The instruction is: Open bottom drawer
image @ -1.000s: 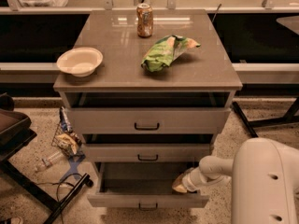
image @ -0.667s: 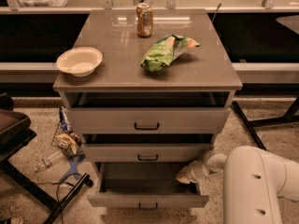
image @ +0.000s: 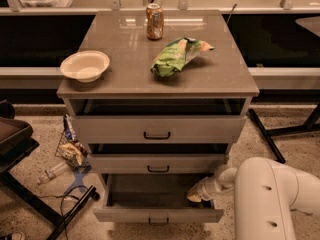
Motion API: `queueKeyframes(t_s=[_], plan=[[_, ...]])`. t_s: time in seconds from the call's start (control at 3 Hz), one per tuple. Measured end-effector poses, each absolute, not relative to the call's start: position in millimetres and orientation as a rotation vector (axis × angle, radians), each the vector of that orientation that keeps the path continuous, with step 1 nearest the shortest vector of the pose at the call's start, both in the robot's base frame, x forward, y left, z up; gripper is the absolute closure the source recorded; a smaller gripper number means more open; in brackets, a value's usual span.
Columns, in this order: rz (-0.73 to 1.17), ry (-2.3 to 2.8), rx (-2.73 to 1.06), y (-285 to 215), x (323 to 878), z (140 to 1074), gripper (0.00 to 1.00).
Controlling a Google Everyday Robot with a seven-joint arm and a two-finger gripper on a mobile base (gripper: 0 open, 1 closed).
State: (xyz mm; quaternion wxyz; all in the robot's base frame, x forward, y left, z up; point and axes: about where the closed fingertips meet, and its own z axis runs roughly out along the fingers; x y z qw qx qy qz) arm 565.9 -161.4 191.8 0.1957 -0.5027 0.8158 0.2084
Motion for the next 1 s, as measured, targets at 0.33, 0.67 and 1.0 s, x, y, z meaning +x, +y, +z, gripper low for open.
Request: queueKeyframes(t_s=[0.33, 0.67, 1.0], plan=[[0.648, 2.343, -1.389, -158.8, 530.7, 173.7, 1.00], [0.661, 2.376, -1.386, -160.7, 510.0, 170.8, 1.00], [0.689, 2.455, -1.435, -161.5, 450.6, 175.9, 1.00]])
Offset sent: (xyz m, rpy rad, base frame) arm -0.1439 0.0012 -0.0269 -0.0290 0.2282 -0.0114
